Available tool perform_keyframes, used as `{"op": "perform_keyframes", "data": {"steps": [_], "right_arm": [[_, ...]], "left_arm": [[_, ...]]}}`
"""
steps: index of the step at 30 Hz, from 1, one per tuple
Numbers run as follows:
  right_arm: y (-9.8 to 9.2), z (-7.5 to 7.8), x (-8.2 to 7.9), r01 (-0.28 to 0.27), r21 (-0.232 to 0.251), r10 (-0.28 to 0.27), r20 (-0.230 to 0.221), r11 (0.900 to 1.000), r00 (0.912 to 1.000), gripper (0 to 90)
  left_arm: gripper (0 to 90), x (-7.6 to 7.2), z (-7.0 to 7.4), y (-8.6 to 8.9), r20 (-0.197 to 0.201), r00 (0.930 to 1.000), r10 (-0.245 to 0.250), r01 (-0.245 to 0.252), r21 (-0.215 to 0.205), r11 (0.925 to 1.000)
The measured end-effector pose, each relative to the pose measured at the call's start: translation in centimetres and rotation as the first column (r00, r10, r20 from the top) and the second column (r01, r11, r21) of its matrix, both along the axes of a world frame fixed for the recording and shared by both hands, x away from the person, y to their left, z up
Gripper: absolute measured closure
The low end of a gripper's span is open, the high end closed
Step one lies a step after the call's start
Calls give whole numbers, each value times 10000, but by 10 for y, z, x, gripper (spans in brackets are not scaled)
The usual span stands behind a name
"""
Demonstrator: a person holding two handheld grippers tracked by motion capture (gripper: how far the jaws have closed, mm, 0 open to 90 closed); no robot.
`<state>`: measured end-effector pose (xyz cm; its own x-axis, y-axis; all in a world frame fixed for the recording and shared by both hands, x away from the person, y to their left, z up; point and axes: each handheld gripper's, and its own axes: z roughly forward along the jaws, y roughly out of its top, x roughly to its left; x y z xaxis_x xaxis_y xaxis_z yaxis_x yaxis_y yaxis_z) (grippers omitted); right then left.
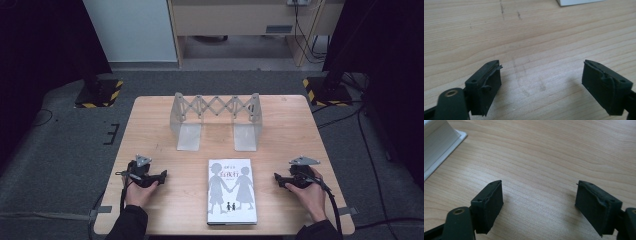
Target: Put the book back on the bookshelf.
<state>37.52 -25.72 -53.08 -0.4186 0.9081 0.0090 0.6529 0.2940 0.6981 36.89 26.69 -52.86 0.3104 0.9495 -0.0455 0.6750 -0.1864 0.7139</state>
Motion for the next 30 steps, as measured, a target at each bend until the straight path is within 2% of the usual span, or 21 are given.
{"op": "perform_keyframes", "data": {"steps": [4, 9, 15, 19, 29, 30], "right_arm": [[1, 4, -1, -6, 277, 7, -28, 9996, 10000, 245], [1, 5, -2, -96, 323, 96, 16, 9994, 10000, 257], [0, 8, -3, -55, 600, 41, 222, 9982, 9997, 265], [0, 9, -4, -58, 791, 32, 324, 9969, 9995, 270], [7, 17, -9, -249, 942, 197, 558, 9952, 9982, 285], [8, 18, -10, -283, 963, 223, 631, 9950, 9978, 287]], "left_arm": [[187, -2, 5, -2, 232, 9997, -92, 97, -214, 9997], [196, -2, 8, -4, 328, 9993, -176, 188, -357, 9992], [209, -7, 14, -10, 622, 9969, -487, 535, -779, 9955], [218, -9, 16, -14, 697, 9951, -701, 760, -853, 9935], [237, -18, 22, -34, 1033, 9844, -1428, 1524, -923, 9840], [251, -20, 24, -38, 1117, 9822, -1508, 1625, -1048, 9811]]}}
